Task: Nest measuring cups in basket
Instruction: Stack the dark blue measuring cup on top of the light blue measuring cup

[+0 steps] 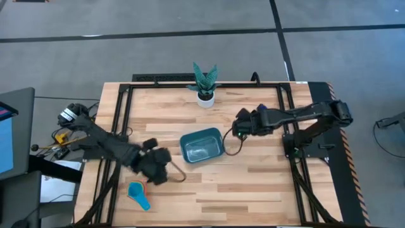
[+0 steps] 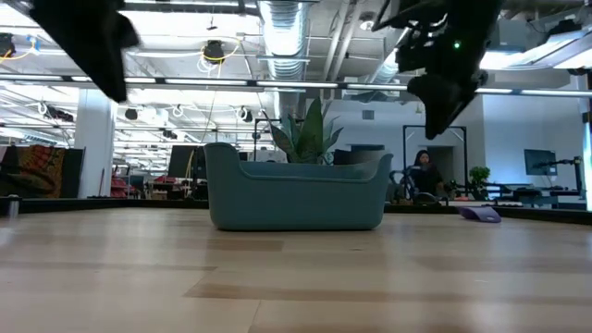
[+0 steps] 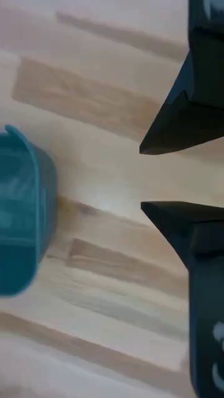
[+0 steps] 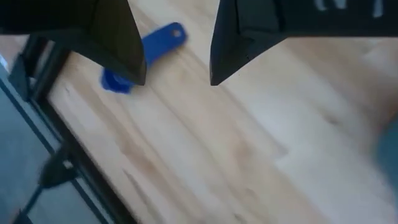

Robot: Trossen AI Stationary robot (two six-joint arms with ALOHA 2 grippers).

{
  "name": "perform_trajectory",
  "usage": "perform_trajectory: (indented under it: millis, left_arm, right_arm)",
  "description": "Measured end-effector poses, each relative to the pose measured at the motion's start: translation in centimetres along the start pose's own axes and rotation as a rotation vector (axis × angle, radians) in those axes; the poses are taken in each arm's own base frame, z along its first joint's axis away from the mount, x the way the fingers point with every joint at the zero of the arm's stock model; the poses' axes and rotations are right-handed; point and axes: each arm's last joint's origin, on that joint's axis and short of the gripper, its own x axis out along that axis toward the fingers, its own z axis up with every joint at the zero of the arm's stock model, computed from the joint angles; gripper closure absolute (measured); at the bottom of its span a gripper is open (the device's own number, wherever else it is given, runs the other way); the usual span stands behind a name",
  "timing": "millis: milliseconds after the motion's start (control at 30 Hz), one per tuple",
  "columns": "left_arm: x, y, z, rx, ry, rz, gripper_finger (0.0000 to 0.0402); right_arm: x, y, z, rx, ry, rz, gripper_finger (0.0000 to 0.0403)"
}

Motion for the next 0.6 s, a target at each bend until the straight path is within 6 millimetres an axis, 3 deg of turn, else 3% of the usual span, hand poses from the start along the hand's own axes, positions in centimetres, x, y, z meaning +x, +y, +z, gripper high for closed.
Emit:
perform_trajectory:
  millis: [133,267,467,600]
  left_arm:
    - [2.2,2.0,2.0,0.086,0.012,-0.048,0.0281]
    - [2.9,3.5,3.3,0.156,0.0,-0.093,0.0281]
    - [1.7,5.5,4.6,0.208,-0.085,-0.092,0.0281]
    - [0.4,6.8,5.4,0.206,-0.245,-0.075,0.0281]
  right_arm:
    - [1.5,-2.4,-0.2,0.067,0.062,-0.026,0.0208]
    - [3.5,-5.0,-1.4,0.174,0.114,-0.019,0.0212]
    - [7.0,-8.1,-3.6,0.383,0.161,-0.009,0.0211]
    - [9.0,-9.8,-4.6,0.506,0.19,-0.037,0.0217]
